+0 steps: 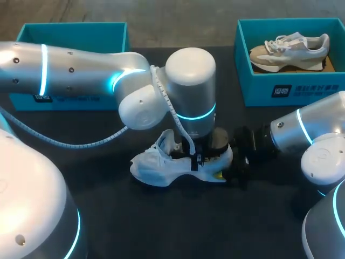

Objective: Take the shoe out of the shoebox, open the shoe tongue, remove and reinsert the insole, then place the shoe into the shoebox

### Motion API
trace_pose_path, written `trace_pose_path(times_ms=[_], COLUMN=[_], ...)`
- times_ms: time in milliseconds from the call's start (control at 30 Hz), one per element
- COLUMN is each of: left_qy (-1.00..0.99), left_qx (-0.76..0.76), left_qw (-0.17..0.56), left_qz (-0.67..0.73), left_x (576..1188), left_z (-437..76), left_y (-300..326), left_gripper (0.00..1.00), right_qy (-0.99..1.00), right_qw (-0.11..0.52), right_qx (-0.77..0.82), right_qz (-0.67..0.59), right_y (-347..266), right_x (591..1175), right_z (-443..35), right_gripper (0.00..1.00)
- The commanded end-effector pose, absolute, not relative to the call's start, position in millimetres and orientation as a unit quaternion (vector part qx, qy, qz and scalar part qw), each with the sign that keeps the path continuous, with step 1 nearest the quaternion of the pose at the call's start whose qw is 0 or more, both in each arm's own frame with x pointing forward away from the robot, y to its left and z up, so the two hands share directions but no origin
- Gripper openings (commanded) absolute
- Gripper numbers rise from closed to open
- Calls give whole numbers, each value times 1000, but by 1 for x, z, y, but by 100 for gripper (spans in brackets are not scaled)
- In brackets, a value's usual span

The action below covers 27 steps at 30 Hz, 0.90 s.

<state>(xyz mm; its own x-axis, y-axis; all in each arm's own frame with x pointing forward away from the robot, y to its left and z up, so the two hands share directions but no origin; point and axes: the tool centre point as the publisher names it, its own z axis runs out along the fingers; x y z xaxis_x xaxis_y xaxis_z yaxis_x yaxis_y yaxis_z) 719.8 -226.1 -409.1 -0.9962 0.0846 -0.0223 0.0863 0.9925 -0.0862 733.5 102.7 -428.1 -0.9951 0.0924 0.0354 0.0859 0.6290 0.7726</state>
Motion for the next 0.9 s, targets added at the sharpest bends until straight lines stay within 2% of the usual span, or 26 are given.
trace_pose_path(times_ms=[33, 900], left_qy=[998, 977], left_qx=[37, 40], left_qw=[0, -117], left_qz=[-57, -172], left_x=[726, 720], left_z=[-407, -351], left_y=[-212, -202], left_gripper=[0, 0], right_qy=[904, 904], right_qw=[4, 4], right_qx=[50, 50], right_qz=[425, 425], right_y=[105, 105], right_x=[733, 733], right_z=[-431, -431], right_gripper=[0, 0])
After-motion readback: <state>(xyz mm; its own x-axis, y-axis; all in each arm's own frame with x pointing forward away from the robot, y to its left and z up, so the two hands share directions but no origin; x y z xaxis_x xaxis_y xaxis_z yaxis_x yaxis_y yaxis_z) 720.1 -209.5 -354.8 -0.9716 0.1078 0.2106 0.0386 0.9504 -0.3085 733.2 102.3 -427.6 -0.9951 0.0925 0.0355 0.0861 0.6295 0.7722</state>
